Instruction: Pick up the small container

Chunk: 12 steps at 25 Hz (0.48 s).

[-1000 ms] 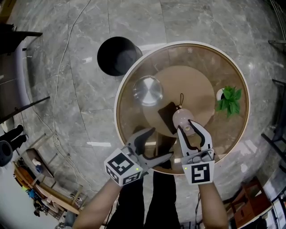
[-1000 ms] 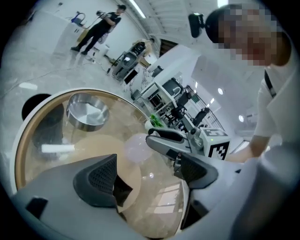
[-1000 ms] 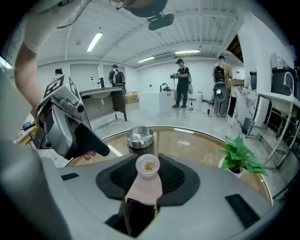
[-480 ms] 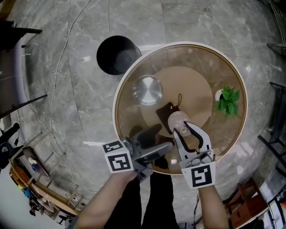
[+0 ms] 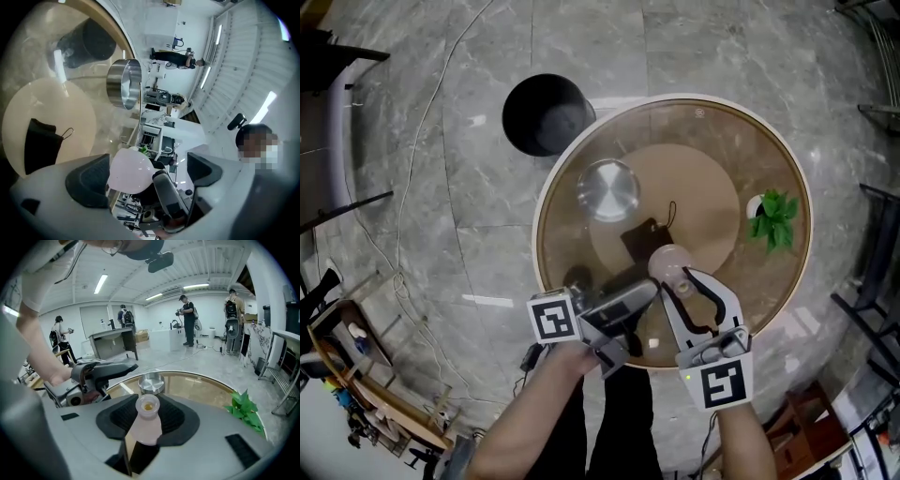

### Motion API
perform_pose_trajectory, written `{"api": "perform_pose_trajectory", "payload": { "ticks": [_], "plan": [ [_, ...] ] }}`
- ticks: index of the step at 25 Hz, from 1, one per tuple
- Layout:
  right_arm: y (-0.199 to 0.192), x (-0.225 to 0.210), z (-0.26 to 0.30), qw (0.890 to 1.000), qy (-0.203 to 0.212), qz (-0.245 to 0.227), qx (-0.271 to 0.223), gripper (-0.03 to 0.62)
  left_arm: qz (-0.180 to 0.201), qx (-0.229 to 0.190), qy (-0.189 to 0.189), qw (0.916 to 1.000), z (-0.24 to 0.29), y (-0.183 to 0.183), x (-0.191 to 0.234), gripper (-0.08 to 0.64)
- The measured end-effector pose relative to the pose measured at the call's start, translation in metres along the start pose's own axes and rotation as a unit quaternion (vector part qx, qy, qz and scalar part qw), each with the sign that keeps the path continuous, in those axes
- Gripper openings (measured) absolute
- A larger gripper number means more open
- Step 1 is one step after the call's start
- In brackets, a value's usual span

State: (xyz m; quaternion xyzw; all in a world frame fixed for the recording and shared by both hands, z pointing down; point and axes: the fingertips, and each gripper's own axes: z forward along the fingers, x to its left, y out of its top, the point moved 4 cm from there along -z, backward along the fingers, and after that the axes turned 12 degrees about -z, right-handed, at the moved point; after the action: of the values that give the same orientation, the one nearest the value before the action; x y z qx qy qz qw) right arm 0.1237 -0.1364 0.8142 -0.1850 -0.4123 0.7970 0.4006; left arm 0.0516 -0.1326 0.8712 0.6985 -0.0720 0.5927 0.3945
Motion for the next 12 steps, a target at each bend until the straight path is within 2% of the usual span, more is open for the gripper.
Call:
{"api": "perform_pose_trajectory", "payload": {
  "ticks": [4,7,9,12],
  "plan": [
    [0.005,0.002,-0.010,1.000,-0.004,0.027,-0.004,0.144,-0.013,0.011,-0.015,0.9997,0.007,-0.004,0.004,0.518],
    [0.009,0.006,-0.016,0.999,0.001,0.033,-0.003,0.144,-0.047,0.027,-0.047,0.9974,0.012,-0.008,0.004,0.513],
    [0.013,0.010,-0.019,1.000,0.006,0.031,-0.001,0.144,-0.070,0.043,-0.068,0.9943,0.016,-0.012,0.003,0.483],
    [0.017,0.013,-0.025,1.000,0.022,0.007,0.004,0.144,-0.084,0.066,-0.074,0.9915,0.022,-0.022,0.000,0.474]
  ]
}}
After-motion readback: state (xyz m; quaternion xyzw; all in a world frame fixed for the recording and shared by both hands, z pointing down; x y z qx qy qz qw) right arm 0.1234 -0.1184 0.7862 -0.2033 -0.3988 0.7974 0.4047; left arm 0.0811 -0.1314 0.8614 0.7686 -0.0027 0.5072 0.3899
